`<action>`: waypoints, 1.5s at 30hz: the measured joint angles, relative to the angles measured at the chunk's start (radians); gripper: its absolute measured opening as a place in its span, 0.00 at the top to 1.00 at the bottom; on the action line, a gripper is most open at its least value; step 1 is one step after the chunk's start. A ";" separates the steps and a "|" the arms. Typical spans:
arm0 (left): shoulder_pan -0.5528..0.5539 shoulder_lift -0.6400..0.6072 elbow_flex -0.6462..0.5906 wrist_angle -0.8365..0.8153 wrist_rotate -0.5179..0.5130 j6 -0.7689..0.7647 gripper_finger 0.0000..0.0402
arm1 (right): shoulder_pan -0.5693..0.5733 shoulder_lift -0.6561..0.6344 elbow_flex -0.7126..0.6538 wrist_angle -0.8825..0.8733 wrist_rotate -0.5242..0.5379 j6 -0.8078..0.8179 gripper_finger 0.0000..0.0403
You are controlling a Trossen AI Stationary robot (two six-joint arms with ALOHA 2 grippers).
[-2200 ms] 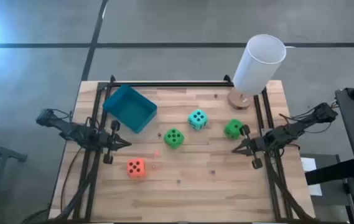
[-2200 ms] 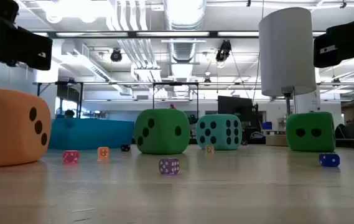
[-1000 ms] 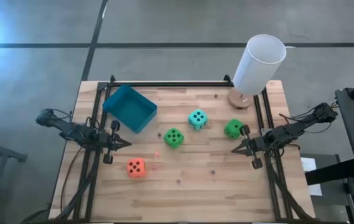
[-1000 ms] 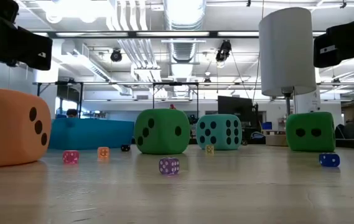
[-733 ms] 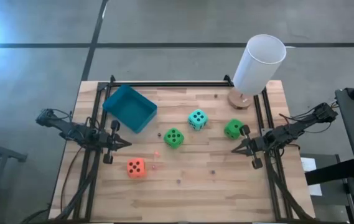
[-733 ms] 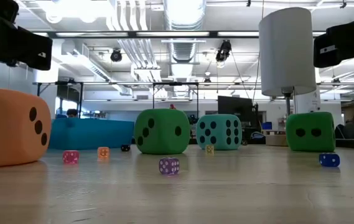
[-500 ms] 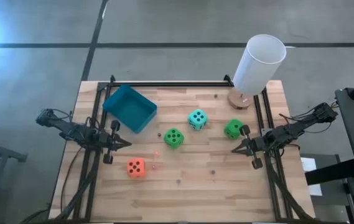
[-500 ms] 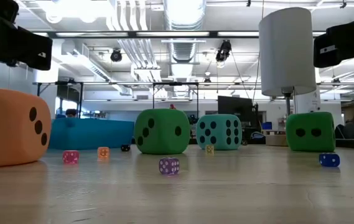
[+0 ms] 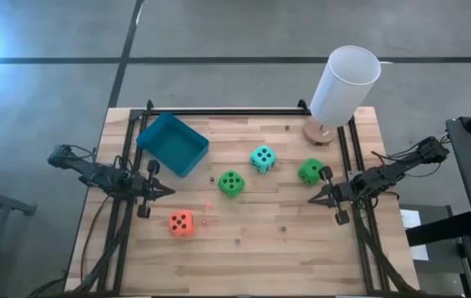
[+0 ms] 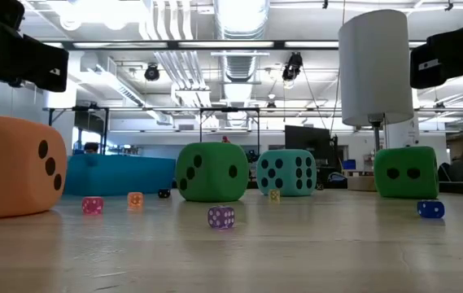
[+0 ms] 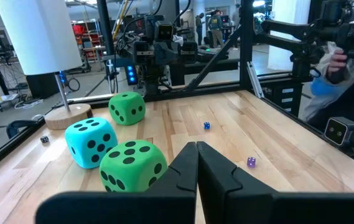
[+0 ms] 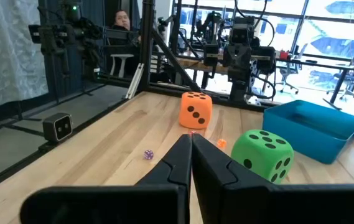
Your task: Pick & Place Dice
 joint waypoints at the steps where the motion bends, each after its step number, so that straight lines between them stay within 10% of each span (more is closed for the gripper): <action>1: 0.000 0.000 0.000 0.000 0.000 0.000 0.99 | 0.000 0.000 0.000 0.000 0.000 0.000 0.98; 22: 0.000 0.000 0.000 0.000 0.000 0.000 0.99 | 0.000 0.000 0.008 0.317 -0.010 -0.014 0.98; 45: 0.000 0.000 0.000 0.000 0.000 0.000 0.99 | 0.001 0.122 0.356 -0.062 0.002 -0.080 0.98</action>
